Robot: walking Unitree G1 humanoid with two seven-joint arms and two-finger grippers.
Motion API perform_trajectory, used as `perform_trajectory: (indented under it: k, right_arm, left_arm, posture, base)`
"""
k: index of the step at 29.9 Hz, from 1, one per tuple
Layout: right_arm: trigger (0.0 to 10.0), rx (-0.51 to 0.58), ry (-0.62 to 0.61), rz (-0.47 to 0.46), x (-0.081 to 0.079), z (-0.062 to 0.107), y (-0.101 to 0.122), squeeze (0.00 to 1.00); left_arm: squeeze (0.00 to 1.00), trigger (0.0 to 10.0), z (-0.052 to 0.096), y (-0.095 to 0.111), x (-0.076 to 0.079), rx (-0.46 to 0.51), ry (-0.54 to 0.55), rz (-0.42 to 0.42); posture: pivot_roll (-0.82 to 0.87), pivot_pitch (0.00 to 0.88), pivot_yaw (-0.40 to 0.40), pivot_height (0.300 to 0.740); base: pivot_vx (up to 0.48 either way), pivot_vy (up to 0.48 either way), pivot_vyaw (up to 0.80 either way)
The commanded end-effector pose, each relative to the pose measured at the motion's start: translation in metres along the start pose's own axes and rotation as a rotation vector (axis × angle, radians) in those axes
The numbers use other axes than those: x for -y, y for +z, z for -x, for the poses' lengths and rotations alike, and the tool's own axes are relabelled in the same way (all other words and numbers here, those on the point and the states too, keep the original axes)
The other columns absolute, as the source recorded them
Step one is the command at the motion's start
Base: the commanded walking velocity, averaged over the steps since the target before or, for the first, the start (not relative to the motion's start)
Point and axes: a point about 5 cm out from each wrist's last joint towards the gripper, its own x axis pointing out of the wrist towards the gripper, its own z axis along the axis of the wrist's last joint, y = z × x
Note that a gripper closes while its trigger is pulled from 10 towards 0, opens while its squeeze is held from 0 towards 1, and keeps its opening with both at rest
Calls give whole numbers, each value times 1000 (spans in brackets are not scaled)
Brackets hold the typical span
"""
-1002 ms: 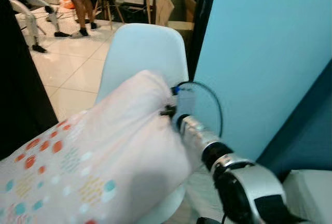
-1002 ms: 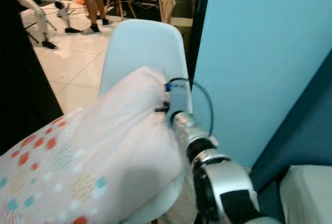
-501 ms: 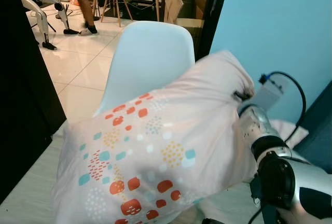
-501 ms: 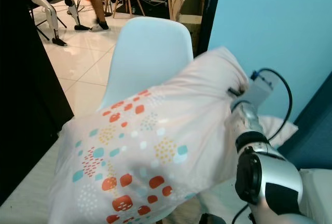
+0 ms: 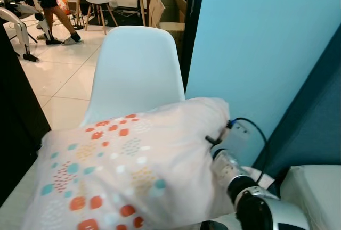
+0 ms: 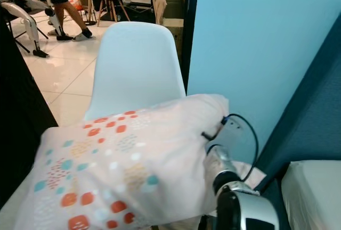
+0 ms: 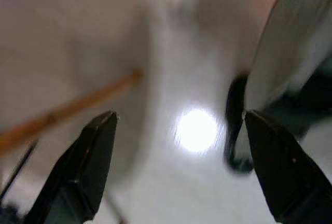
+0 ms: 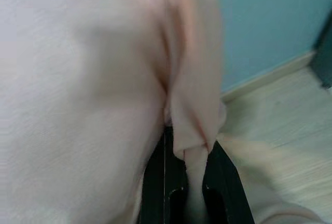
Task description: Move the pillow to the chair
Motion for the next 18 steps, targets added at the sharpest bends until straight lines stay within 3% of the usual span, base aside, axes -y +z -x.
perform_trajectory:
  k: [1,4,9,12,16,18]
  right_arm:
    - [10000,-61,52,19,-9,4,-21,0]
    - [10000,-103,89,14,-19,11,-42,0]
    - [10000,-115,91,21,-20,13,-49,0]
    - [10000,-111,88,28,-19,12,-47,0]
    - [10000,-81,69,24,-11,8,-35,0]
    - [10000,-77,68,24,-10,8,-34,0]
  left_arm:
    - [0,10000,-1,8,-1,40,-6,25]
    - [0,10000,-3,19,1,87,-9,89]
    - [0,10000,-4,27,0,125,18,100]
    - [0,10000,-4,33,-8,150,101,83]
    - [0,10000,-2,62,-42,290,343,121]
    - [0,10000,-1,67,-45,317,360,138]
  posture:
    - [170,109,-102,545]
    - [169,110,-108,545]
    - [167,108,-109,545]
    - [166,105,-108,545]
    - [166,99,-114,545]
    - [167,100,-117,545]
  base:
    - [0,0,0]
    - [0,0,0]
    - [0,0,0]
    - [0,0,0]
    - [0,0,0]
    - [0,0,0]
